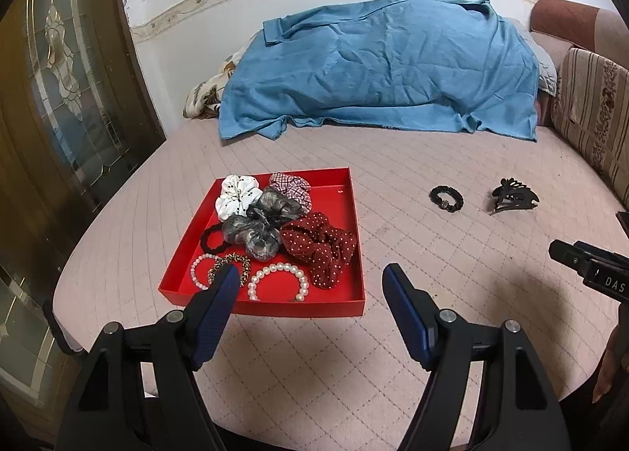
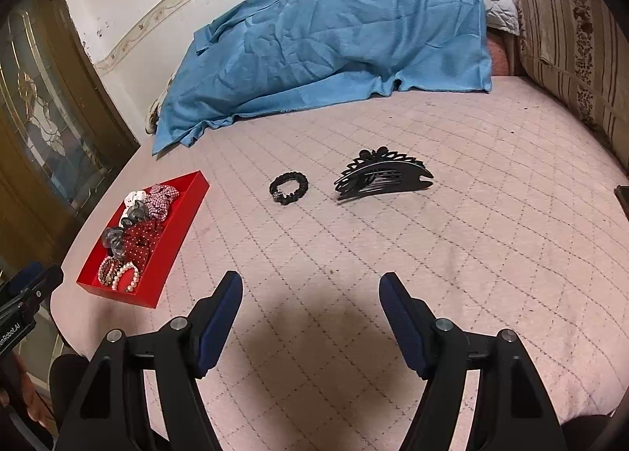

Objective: Organize jewelry
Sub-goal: 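Withdraw both tools from the tray toward the black bead bracelet and claw clip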

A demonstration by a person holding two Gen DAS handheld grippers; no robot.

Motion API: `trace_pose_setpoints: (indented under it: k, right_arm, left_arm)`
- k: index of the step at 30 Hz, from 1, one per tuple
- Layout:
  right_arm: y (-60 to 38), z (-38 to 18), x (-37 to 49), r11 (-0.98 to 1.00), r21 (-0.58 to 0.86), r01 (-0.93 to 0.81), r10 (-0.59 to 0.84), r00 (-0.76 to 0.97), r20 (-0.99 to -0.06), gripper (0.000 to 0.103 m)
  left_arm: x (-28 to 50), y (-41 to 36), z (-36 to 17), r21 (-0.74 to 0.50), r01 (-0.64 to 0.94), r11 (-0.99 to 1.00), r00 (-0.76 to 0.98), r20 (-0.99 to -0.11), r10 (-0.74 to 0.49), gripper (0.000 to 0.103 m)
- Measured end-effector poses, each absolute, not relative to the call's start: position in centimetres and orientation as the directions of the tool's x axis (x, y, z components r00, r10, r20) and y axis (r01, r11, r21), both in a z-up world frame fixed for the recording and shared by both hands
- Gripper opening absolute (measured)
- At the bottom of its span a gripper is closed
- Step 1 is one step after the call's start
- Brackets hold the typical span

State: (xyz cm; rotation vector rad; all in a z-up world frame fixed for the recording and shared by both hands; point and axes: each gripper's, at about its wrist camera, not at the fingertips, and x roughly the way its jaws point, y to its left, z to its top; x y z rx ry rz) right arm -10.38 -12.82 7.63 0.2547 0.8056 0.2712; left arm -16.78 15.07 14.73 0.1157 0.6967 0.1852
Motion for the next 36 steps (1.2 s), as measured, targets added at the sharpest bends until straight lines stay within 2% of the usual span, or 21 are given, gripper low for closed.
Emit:
trace_pose_setpoints:
  k: [25, 36]
  right_arm:
    - [-15.2, 6.1, -9.5, 0.943, 0.316, -0.102, 0.303, 0.65, -0.697, 0.079]
    - [-19.5, 5.3, -7.8, 0.947, 0.318, -0.038, 0.266, 0.645, -0.717, 0.079]
  left_arm:
    - [-14.2, 13.9, 12.6, 0.214, -0.091, 0.973, 0.678, -0.702, 0.218, 0.074]
    - [-9.5, 10.4, 13.7, 0.146, 0.028, 0.989, 0.683, -0.726, 0.088, 0.074]
